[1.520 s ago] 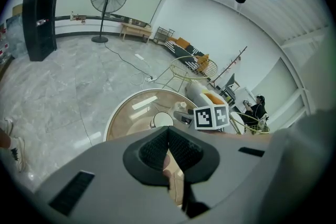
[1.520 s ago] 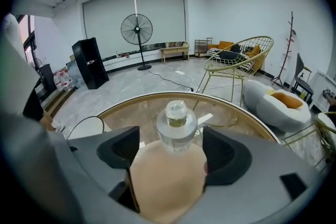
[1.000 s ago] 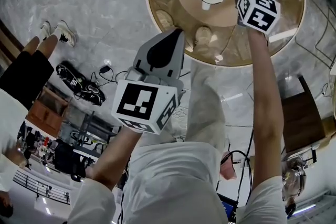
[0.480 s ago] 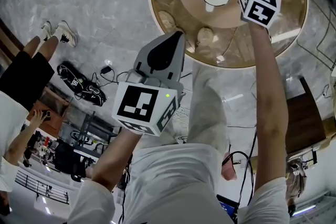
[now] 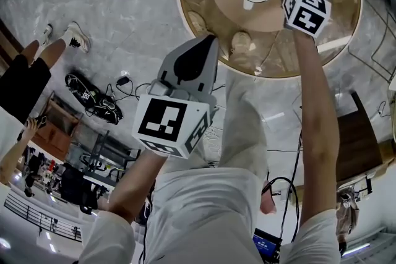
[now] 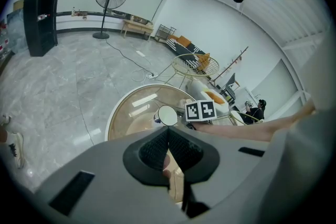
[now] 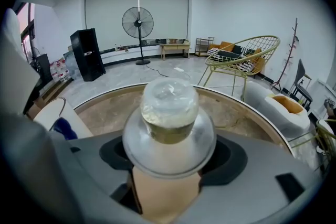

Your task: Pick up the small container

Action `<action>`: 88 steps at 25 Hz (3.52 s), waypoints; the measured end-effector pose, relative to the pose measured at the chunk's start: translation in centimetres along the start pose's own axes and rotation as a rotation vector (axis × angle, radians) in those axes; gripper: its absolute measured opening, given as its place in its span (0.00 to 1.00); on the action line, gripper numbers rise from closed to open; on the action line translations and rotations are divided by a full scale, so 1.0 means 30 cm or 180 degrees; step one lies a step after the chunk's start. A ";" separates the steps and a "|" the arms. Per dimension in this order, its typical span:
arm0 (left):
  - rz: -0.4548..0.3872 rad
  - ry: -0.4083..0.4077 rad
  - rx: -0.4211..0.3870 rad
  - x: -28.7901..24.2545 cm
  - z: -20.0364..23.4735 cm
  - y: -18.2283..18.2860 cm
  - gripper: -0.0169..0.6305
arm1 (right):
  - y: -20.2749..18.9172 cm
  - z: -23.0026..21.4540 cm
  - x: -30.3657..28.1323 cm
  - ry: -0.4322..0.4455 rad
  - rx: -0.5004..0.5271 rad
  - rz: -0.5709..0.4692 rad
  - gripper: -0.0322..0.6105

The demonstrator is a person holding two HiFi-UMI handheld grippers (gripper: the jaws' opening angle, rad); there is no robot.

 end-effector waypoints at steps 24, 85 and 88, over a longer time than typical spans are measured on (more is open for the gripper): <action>-0.0415 0.0054 0.0012 0.265 -0.132 -0.008 0.05 | 0.111 0.086 0.382 0.0351 0.0422 -0.0097 0.57; -0.1881 0.0454 -0.0330 1.129 -0.540 0.136 0.05 | 0.571 0.167 1.797 0.0891 0.0704 -0.0723 0.57; -0.1939 0.0509 -0.0432 1.168 -0.553 0.137 0.05 | 0.580 0.172 1.848 0.0922 0.0731 -0.0760 0.57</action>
Point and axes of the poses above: the fingertips, and each gripper's own axes: x backward along the fingers, z to its left, y out of its top, the point moved 6 cm from there along x, backward along the fingers, and after that the axes turned 2 degrees about -x, right-handed, at the moved point
